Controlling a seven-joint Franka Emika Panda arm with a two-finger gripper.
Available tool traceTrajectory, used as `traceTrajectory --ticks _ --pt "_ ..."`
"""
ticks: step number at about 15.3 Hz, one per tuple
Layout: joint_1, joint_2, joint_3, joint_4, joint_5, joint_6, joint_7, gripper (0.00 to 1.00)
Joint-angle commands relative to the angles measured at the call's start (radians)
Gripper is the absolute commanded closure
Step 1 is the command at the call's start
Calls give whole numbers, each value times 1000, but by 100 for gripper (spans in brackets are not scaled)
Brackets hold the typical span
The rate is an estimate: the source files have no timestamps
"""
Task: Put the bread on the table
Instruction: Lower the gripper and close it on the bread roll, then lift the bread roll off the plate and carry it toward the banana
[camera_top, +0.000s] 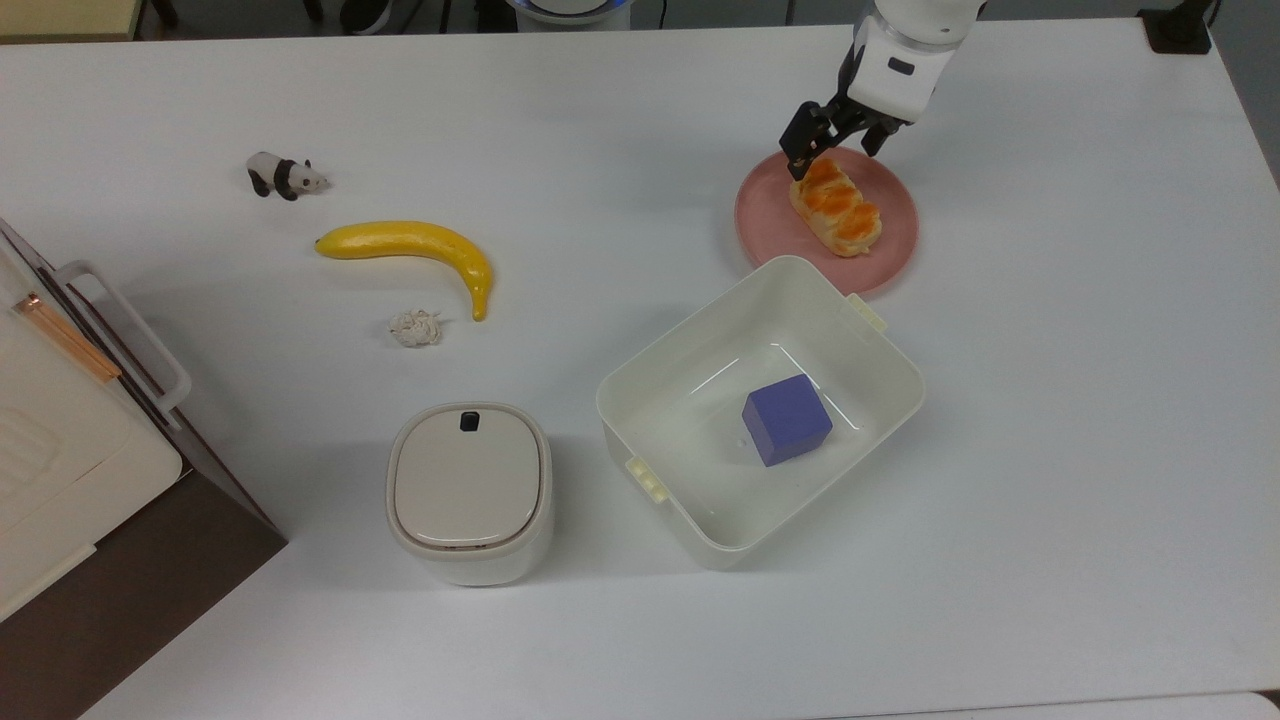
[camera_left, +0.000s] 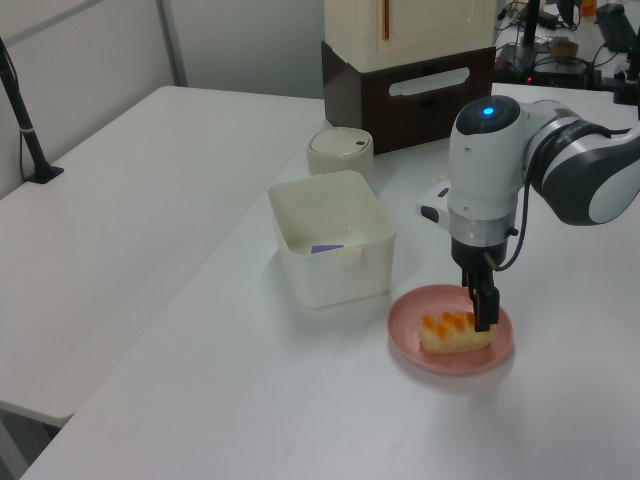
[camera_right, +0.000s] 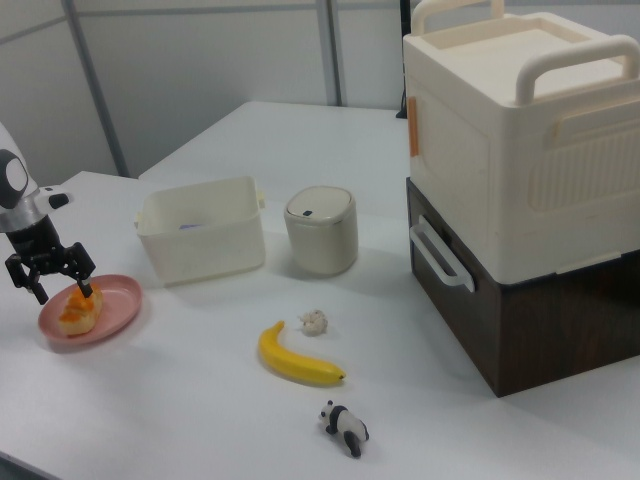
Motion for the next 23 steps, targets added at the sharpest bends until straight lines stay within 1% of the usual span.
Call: traceTrajectory --ticks 1,6,7,8,9,10,12,14,15,16,17,20,21,23 --pt "9 24 -6 1 -21 4 21 0" --pt "9 109 -6 45 -53 4 22 1" --pt "9 112 -7 47 -58 2 22 6" --pt "11 113 -7 51 -59 2 31 19" --pt "11 115 -7 51 -65 2 37 45" --pt "9 115 -7 51 -71 2 48 60" --pt "9 115 -7 53 -84 2 56 76" --pt "9 115 -7 56 -87 1 56 86" --pt "8 116 -6 65 -88 -4 56 88" --pt "8 116 -6 65 -88 -7 54 95" --pt "6 115 -6 67 -90 -9 51 98" --pt "-1 101 -6 71 -105 -39 30 99" --pt "-17 77 -6 96 -102 -92 -19 99" --pt "-61 34 -6 166 -70 -204 -119 99"
